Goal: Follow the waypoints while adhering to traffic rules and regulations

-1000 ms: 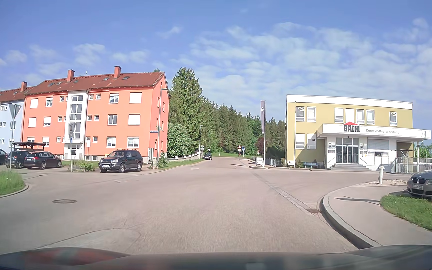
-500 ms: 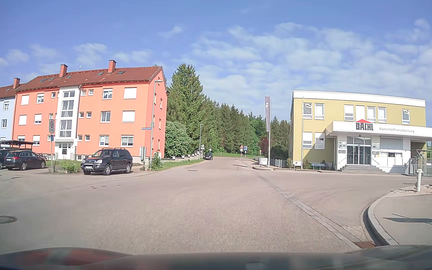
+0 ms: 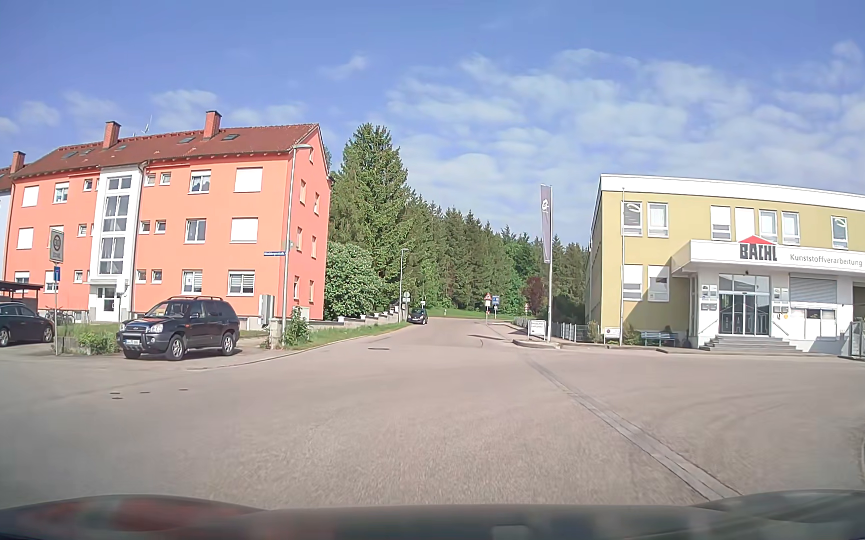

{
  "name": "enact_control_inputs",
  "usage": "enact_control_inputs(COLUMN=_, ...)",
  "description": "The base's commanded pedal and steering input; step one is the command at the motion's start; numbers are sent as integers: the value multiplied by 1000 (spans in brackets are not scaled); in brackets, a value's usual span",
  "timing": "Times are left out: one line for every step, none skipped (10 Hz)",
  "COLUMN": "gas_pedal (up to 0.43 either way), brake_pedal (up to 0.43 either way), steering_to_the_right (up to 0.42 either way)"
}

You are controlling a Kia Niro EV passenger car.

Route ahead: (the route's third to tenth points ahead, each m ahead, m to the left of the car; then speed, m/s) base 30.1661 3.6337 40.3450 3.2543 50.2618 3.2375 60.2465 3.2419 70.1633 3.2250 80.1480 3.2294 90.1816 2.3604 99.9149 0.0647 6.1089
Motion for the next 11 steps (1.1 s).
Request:
enact_control_inputs(gas_pedal=110, brake_pedal=0, steering_to_the_right=-5)
enact_control_inputs(gas_pedal=110, brake_pedal=0, steering_to_the_right=-5)
enact_control_inputs(gas_pedal=110, brake_pedal=0, steering_to_the_right=-4)
enact_control_inputs(gas_pedal=110, brake_pedal=0, steering_to_the_right=-3)
enact_control_inputs(gas_pedal=118, brake_pedal=0, steering_to_the_right=-3)
enact_control_inputs(gas_pedal=130, brake_pedal=0, steering_to_the_right=-3)
enact_control_inputs(gas_pedal=150, brake_pedal=0, steering_to_the_right=-3)
enact_control_inputs(gas_pedal=150, brake_pedal=0, steering_to_the_right=-3)
enact_control_inputs(gas_pedal=150, brake_pedal=0, steering_to_the_right=-2)
enact_control_inputs(gas_pedal=150, brake_pedal=0, steering_to_the_right=-2)
enact_control_inputs(gas_pedal=150, brake_pedal=0, steering_to_the_right=-2)
